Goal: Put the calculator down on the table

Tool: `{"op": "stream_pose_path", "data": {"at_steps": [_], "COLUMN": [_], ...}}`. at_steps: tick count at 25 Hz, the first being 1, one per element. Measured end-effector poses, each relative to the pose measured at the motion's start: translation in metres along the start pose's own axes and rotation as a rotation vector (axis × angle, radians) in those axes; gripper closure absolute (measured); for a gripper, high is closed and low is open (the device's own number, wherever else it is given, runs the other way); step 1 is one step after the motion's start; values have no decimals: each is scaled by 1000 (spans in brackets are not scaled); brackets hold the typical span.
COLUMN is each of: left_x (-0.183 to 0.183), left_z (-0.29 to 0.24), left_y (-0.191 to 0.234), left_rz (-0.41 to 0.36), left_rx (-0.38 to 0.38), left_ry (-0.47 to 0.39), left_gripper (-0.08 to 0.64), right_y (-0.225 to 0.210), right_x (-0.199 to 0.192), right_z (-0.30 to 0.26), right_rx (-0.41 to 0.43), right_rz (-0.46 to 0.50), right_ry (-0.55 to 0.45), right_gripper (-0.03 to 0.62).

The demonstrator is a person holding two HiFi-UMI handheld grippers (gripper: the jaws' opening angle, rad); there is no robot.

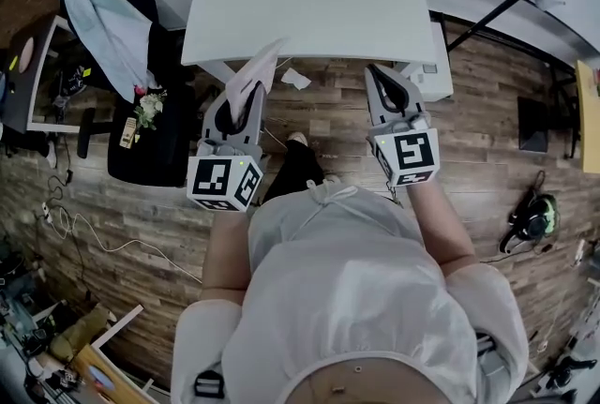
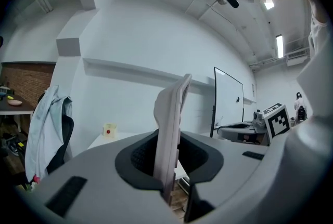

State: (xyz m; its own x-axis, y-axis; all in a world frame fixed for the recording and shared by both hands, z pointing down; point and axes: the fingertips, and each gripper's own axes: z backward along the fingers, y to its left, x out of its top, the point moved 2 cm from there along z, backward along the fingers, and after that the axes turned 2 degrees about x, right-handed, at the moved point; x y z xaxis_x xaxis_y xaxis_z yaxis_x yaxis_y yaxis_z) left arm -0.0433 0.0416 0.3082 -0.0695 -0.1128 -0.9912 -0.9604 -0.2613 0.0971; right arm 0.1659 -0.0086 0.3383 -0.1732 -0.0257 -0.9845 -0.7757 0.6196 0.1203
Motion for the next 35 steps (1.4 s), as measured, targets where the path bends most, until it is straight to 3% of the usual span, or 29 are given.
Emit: {"op": "stream_pose_path", "data": {"at_steps": [6,14,24,35], "left_x": [-11,-17,-67,-150], "left_z": [-55,-166,-278,-343], "left_y": [23,88,144,181], "left_rz": [29,53,128,245], "left_rx": [-39,-98,-170,-205], "left_ry": [11,53,228,432], "left_gripper": [466,466,466,465], "right_y": [-20,-68,-98,-104], "right_x": [-7,-23,-54,-100], "right_z": [-49,-155,-264,-340], "right_rx": [10,-32,-35,1], "right_rz": [1,-28,-79,-132], "right_ry": [8,53,160,243], "right_gripper": [586,586,586,586]}}
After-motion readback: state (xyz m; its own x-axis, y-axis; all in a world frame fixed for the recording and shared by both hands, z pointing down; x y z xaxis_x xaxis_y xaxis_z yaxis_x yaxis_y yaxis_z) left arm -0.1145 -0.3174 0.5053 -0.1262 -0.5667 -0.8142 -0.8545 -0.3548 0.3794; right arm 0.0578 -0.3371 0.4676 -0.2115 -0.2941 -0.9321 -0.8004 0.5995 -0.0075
